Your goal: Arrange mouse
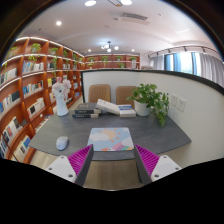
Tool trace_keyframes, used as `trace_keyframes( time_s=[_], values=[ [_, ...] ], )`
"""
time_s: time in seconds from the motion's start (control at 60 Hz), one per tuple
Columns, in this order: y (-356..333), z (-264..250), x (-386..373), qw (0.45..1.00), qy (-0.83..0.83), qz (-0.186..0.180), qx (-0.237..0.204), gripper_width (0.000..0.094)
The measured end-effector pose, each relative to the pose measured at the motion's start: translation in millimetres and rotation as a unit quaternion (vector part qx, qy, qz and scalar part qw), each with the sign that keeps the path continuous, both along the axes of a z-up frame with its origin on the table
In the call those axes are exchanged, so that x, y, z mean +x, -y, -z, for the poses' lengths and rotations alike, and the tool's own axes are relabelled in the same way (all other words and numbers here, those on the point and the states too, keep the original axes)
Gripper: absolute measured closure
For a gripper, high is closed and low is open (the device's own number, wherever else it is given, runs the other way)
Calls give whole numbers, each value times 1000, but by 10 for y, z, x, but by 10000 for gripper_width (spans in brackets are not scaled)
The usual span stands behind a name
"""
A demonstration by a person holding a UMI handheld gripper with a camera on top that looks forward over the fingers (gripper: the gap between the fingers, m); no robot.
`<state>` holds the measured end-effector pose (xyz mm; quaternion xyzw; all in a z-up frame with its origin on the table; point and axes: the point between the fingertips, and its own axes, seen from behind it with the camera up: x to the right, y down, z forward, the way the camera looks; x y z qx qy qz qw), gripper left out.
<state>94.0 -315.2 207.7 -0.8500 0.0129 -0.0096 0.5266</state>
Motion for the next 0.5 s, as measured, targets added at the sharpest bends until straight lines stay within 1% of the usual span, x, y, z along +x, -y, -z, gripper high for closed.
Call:
trace_keyframes(
  time_s=[0.017, 0.1, 0.267, 0.383, 0.5],
  values=[
    [-108, 82, -62, 1000, 0, -1, 0, 128],
    [-64, 238, -152, 1000, 6, -9, -10, 129],
    [35, 787, -623, 999, 3, -27, -42, 133],
    [218, 1237, -1067, 994, -5, -60, -89, 132],
    [173, 1653, -1631, 987, -16, -97, -127, 131]
  ],
)
